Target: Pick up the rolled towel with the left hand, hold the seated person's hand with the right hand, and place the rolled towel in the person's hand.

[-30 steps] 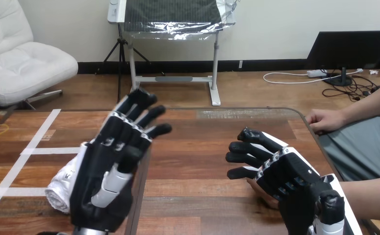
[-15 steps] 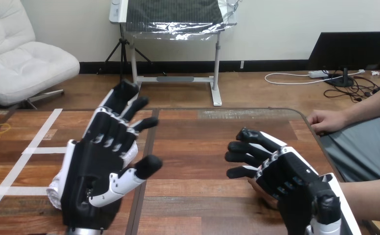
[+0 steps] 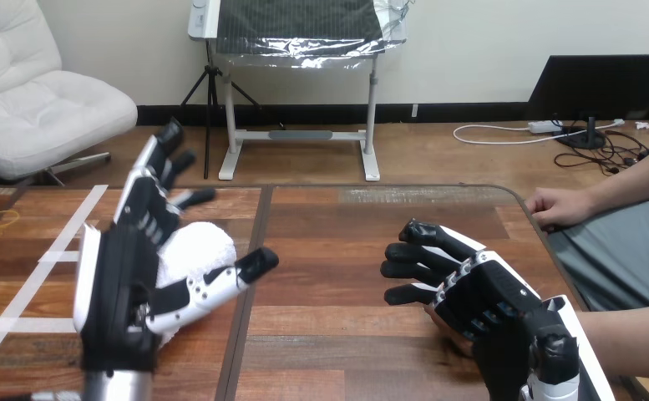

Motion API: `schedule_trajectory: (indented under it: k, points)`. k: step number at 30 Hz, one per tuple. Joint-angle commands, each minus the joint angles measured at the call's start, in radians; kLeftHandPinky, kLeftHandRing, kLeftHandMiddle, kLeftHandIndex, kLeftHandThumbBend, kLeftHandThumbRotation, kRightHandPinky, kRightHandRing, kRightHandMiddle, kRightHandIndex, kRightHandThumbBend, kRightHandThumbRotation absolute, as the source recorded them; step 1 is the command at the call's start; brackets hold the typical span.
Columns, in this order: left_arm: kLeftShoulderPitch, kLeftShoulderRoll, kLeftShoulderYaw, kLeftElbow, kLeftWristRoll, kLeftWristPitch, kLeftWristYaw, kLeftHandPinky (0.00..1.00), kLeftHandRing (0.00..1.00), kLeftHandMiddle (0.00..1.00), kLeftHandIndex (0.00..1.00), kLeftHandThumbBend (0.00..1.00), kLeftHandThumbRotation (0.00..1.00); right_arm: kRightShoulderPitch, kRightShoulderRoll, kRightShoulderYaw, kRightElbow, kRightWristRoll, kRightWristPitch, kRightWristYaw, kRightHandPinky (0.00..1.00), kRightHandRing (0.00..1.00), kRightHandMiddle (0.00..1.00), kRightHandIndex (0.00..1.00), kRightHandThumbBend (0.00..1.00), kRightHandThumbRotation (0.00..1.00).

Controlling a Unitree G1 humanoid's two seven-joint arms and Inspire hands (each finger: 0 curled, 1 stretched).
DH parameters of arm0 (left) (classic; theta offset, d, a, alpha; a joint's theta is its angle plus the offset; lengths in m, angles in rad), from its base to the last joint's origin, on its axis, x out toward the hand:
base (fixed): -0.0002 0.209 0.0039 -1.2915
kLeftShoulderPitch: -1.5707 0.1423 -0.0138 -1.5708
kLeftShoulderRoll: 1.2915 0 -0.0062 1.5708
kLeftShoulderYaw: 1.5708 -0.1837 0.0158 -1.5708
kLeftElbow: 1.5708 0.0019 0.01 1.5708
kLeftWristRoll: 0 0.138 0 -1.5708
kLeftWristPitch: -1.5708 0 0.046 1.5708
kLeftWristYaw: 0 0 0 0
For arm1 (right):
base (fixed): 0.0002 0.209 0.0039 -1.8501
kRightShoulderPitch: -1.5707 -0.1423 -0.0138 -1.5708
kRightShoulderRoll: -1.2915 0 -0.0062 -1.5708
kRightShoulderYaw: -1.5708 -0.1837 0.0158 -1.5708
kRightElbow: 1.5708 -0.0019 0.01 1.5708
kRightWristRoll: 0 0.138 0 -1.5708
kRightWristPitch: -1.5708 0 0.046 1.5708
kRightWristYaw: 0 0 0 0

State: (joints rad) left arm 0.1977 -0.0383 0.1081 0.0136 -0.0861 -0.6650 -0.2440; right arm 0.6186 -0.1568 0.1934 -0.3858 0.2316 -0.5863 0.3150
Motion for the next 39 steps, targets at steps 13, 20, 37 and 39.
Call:
schedule_trajectory:
  k: [13, 20, 37, 39]
  points:
    - [-0.188, 0.114, 0.077, 0.051, 0.415, 0.032, 0.308, 0.9, 0.97, 0.96, 0.94, 1.0, 0.2, -0.061, 0.012, 0.002, -0.024, 0.003, 0.002, -0.002, 0.67, 0.74, 0.76, 0.78, 0.83, 1.0]
    - [-0.214, 0.144, 0.069, 0.05, 0.497, 0.108, 0.377, 0.9, 0.97, 0.97, 0.94, 1.0, 0.22, -0.064, 0.013, 0.001, -0.022, 0.001, 0.003, -0.003, 0.67, 0.74, 0.76, 0.78, 0.83, 1.0]
    - [-0.282, 0.196, 0.035, 0.085, 0.574, 0.251, 0.465, 0.81, 0.94, 0.96, 0.91, 1.0, 0.13, -0.066, 0.016, 0.003, -0.021, 0.002, 0.001, -0.001, 0.67, 0.73, 0.75, 0.78, 0.83, 1.0]
    - [-0.287, 0.2, 0.03, 0.088, 0.587, 0.271, 0.472, 0.81, 0.93, 0.96, 0.92, 1.0, 0.12, -0.067, 0.015, 0.004, -0.021, 0.003, 0.0, 0.0, 0.67, 0.73, 0.75, 0.78, 0.83, 1.0]
